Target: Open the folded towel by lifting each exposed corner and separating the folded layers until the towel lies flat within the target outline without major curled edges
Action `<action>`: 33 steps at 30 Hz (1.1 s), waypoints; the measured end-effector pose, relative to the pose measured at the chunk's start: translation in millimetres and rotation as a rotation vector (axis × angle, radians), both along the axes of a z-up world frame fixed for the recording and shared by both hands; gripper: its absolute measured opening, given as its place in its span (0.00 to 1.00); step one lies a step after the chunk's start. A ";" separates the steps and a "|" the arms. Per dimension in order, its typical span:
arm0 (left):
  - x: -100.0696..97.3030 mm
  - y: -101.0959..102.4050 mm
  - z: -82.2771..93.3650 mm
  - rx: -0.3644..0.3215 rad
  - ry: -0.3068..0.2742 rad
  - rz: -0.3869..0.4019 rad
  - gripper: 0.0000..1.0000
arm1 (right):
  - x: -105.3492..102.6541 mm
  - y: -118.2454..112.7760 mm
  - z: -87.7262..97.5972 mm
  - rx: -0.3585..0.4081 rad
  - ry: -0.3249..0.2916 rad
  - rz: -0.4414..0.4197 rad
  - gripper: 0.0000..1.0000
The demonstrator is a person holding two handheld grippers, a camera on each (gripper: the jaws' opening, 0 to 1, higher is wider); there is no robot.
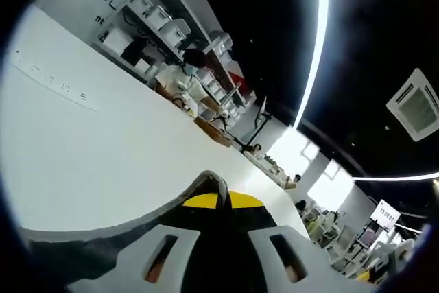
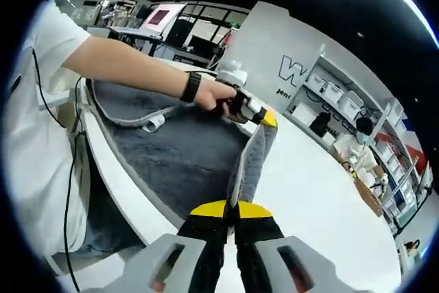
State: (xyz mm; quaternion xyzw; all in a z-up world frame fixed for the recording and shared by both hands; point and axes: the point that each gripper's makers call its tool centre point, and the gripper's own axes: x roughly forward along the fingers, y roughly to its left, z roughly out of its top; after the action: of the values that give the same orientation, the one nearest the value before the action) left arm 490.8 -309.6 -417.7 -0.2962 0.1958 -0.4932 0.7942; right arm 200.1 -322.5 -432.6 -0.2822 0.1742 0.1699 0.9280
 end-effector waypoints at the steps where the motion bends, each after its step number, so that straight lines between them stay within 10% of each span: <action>1: 0.0 0.0 0.1 -0.002 0.000 0.000 0.01 | 0.1 -0.6 -0.2 0.002 0.001 -0.001 0.00; 33: -14.8 -12.3 -12.4 0.008 0.019 -0.037 0.03 | 13.9 -4.0 -8.9 0.038 0.019 -0.031 0.08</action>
State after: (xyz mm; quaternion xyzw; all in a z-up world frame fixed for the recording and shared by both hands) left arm 476.0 -321.9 -430.1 -0.2940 0.2107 -0.5042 0.7842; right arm 214.0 -326.4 -441.6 -0.2600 0.1843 0.1614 0.9340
